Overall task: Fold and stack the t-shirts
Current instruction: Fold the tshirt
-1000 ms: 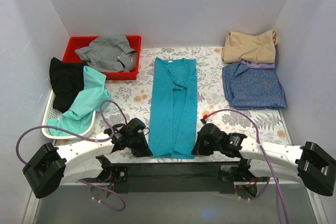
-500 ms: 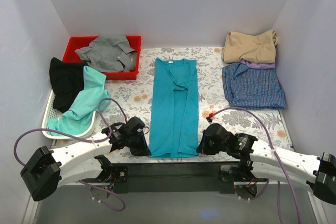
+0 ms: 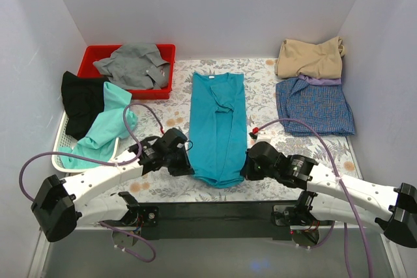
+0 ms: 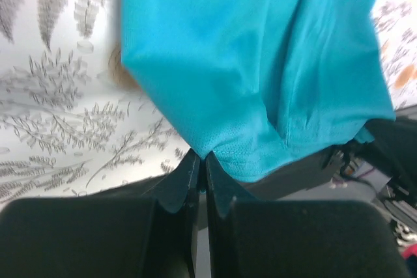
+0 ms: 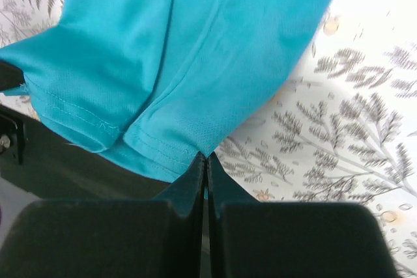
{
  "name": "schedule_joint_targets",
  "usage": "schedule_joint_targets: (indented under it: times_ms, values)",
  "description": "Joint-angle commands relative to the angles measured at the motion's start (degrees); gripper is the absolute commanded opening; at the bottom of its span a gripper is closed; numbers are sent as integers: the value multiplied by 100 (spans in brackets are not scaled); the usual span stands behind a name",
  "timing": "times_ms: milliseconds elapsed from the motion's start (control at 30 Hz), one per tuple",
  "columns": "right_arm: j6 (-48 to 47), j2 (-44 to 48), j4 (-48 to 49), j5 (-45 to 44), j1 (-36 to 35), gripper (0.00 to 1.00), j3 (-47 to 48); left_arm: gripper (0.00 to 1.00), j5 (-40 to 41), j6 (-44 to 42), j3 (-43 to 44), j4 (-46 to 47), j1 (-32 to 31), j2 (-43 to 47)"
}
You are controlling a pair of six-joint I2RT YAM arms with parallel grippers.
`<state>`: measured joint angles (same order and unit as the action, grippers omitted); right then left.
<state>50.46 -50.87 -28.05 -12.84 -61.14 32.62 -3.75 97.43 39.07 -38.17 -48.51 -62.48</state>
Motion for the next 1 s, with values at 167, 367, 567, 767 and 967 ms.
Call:
schedule_joint_targets:
  times_ms: [167, 367, 567, 767, 967]
  values:
    - [-1432, -827, 151, -1124, 313, 1, 1114, 0, 1384, -602, 1233, -111, -9, -852]
    - [-2425, -1513, 650, -651, 1323, 1, 1589, 0, 1878, -1005, 1981, -156, 271, -1697]
    - [-3128, -2321, 1065, 255, 2308, 1, 1967, 0, 1553, -1419, 2298, 283, 1044, -2320]
    - [-3454, -3305, 1197, 800, 2695, 1, 2590, 0, 1465, -2025, 2833, 706, 1476, -2997]
    - [-3657, -4009, 1223, 1012, 2915, 8, 3030, 6, 1123, -2395, 3423, 855, 1695, -3964]
